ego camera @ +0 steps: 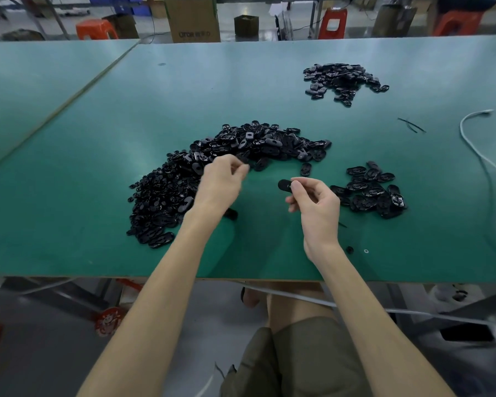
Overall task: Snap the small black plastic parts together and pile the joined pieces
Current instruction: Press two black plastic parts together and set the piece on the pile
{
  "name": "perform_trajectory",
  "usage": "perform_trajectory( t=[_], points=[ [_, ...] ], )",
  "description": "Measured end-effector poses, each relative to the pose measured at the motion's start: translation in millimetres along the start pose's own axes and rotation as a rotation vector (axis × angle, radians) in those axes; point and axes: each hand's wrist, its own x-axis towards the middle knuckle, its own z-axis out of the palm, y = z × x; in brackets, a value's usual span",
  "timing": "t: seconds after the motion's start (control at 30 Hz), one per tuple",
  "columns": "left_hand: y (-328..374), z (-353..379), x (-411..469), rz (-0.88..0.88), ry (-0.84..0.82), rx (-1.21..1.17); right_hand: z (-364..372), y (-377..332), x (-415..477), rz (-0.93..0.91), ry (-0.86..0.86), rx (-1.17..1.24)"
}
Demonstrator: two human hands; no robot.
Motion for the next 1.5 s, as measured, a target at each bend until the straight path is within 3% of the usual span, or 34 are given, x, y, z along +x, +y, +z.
perform_trajectory(
  t=[0.1, 0.27, 0.5, 0.57, 0.73, 0.93, 1.03, 1.5],
  points=[
    [-18.0, -8.8, 7.0, -0.067, 0.139, 0.355, 0.2, 0.8, 0.1, 0.006, -0.014, -0.012],
    [-25.2, -5.9, 10.9, -0.099, 0.076, 0.435, 0.4, 1.8, 0.5, 0.005, -0.021, -0.022],
    [-19.2, 1.7, 8.2, -0.040, 0.130, 0.516, 0.5, 1.3, 0.2, 0.006, -0.019, -0.023],
    [-11.8, 6.4, 4.7, -0.012, 0.160, 0.367, 0.3, 0.9, 0.3, 0.004, -0.013, -0.019],
    [19.0, 29.5, -5.0, 0.034, -0.002, -0.484, 0.3, -0.1, 0.0, -0.003, 0.018, -0.007],
    [27.1, 72.0, -23.0, -0.117, -0.019, -1.037, -0.6, -0.7, -0.5, 0.008, 0.048, 0.023],
    [23.7, 77.8, -25.5, -0.099, 0.029, -1.109, -0.3, -0.7, -0.3, 0.003, 0.053, 0.029],
    [20.1, 78.8, -29.1, -0.012, -0.039, -1.110, -1.6, -2.6, -1.0, 0.024, 0.099, 0.090]
  ],
)
